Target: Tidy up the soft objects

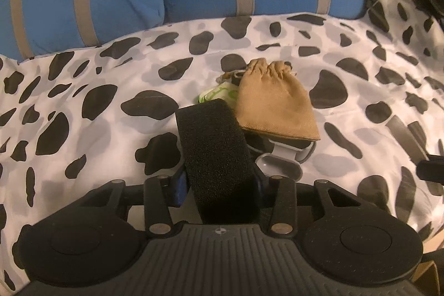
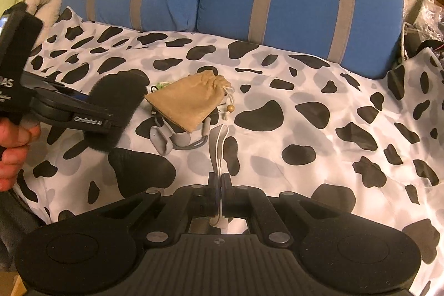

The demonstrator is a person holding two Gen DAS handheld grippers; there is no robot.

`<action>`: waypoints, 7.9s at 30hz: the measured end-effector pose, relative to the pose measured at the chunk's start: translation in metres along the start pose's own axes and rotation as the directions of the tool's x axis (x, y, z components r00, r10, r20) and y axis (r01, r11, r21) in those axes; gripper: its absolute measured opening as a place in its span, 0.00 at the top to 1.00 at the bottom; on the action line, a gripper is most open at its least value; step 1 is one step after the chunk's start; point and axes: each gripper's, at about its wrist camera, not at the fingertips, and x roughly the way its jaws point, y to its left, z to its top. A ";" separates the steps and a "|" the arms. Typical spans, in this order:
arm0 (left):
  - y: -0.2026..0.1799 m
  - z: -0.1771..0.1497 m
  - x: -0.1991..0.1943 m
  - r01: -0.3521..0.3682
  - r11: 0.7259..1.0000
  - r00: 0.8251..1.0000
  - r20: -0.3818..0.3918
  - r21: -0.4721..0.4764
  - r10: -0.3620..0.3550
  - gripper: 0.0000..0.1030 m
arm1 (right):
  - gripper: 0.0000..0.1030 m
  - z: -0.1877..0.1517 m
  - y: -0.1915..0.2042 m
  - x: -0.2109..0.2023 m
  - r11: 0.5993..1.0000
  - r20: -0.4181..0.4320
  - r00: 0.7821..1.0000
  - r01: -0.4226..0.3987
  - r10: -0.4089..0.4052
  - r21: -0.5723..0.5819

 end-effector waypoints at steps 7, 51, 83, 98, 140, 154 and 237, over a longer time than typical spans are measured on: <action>0.001 -0.012 -0.018 0.031 0.999 0.999 0.025 0.016 -0.032 0.59 | 0.96 -0.004 0.004 -0.006 1.000 0.001 1.000 -0.010 0.010 0.022; -0.031 -0.125 -0.120 0.233 0.972 0.969 -0.086 0.019 -0.230 0.59 | 0.96 -0.085 0.058 -0.082 0.993 -0.126 0.986 -0.098 0.106 0.069; -0.019 -0.142 -0.118 0.185 0.974 0.944 -0.251 -0.129 -0.213 0.43 | 0.00 -0.103 0.081 -0.069 0.992 -0.295 0.947 -0.121 0.125 0.032; -0.018 -0.141 -0.116 0.164 0.977 0.948 -0.253 -0.139 -0.195 0.43 | 0.00 -0.104 0.072 -0.064 0.997 -0.319 0.946 -0.048 0.062 0.054; -0.010 -0.116 -0.119 0.122 0.977 0.986 -0.088 -0.173 -0.139 0.36 | 0.00 -0.081 0.032 -0.069 0.985 -0.161 0.986 0.079 -0.054 0.154; -0.014 -0.087 -0.099 0.098 0.993 0.995 -0.024 -0.070 -0.100 0.25 | 0.00 -0.062 -0.004 -0.056 0.983 -0.082 0.996 0.055 -0.041 0.175; 0.032 0.021 -0.007 0.040 0.995 0.995 0.090 -0.090 -0.032 0.24 | 0.97 0.083 -0.043 0.148 0.906 0.046 0.977 -0.211 0.209 0.368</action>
